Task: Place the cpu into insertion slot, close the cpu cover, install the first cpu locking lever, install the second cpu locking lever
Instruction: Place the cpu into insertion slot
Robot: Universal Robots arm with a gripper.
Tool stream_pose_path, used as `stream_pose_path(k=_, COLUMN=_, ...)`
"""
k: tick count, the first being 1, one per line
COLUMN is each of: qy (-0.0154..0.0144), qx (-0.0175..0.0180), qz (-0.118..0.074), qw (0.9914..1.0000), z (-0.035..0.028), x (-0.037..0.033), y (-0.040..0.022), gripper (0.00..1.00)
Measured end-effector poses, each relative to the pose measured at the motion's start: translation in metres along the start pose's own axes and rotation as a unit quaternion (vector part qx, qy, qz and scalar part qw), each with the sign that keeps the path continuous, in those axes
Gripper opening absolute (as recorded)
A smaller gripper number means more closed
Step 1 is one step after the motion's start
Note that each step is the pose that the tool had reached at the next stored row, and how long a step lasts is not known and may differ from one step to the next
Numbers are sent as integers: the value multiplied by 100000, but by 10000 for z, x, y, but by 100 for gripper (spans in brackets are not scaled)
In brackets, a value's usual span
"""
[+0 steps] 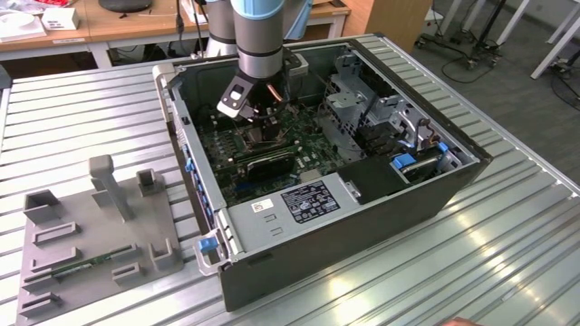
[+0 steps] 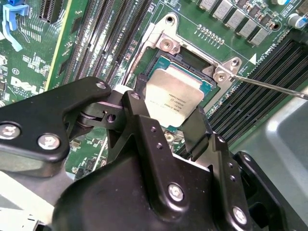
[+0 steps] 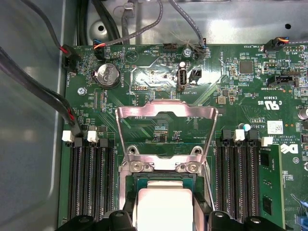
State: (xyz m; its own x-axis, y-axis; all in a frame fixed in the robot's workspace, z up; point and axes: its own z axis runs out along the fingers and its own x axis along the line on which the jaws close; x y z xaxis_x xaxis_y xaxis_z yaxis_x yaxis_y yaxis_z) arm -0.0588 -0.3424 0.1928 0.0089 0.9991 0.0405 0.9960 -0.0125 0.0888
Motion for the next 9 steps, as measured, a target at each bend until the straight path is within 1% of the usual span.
stream_pose_path(k=9, qy=6, qx=-5, qz=7, qw=100000, z=2, x=12, y=-1, gripper=54)
